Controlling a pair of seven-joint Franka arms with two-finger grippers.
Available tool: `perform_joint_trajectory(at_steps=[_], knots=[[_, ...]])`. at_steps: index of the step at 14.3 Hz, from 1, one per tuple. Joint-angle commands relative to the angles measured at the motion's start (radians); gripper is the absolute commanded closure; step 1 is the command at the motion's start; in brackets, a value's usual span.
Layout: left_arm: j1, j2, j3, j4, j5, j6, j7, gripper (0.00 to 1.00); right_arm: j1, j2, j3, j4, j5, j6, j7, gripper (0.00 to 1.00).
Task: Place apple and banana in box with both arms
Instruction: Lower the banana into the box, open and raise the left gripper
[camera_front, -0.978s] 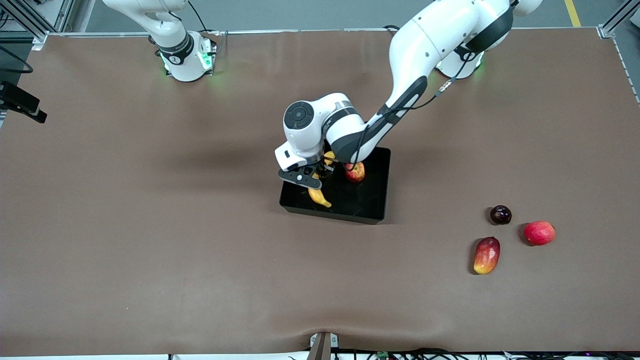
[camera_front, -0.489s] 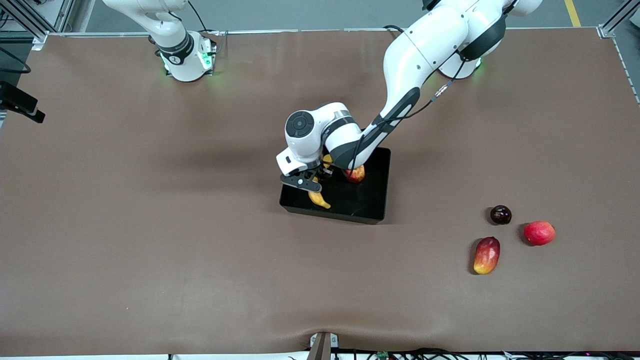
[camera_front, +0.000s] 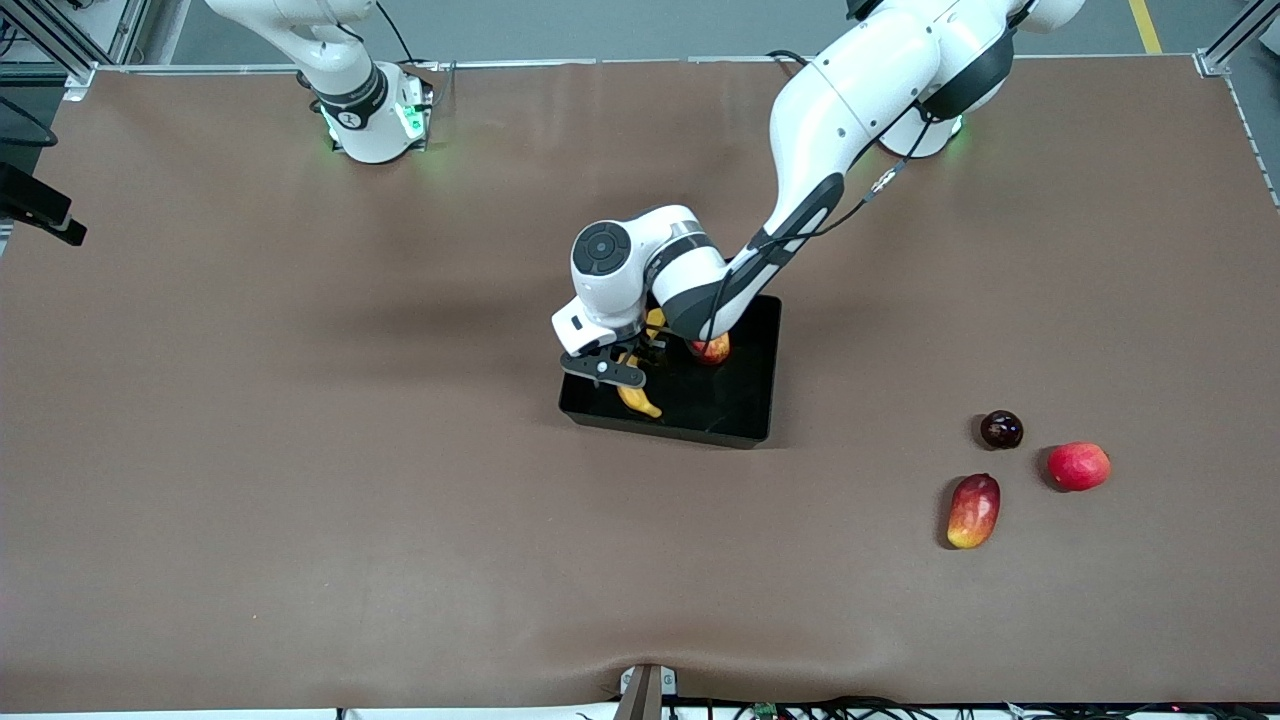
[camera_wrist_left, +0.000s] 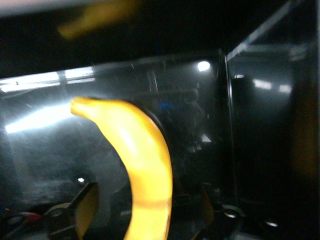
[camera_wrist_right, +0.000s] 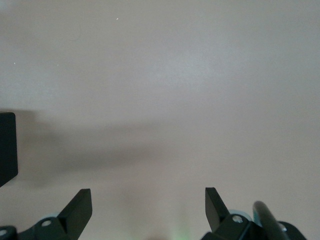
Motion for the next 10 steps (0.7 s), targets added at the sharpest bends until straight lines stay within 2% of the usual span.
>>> perform_joint_trajectory(at_steps=[1, 4, 7, 10], knots=[[0.042, -0.111, 0.001, -0.007, 0.010, -0.019, -0.011, 0.00, -0.026, -0.007, 0.013, 0.004, 0.016, -0.010, -0.009, 0.00], [0.094, -0.246, 0.001, -0.012, 0.008, -0.143, 0.004, 0.00, -0.031, -0.007, 0.013, 0.004, 0.016, -0.010, -0.009, 0.00], [0.221, -0.381, -0.010, -0.015, -0.008, -0.272, 0.047, 0.00, -0.030, -0.007, 0.013, 0.004, 0.016, -0.010, -0.009, 0.00], [0.304, -0.470, -0.010, -0.013, -0.010, -0.373, 0.056, 0.00, -0.030, -0.007, 0.013, 0.004, 0.016, -0.008, -0.008, 0.00]])
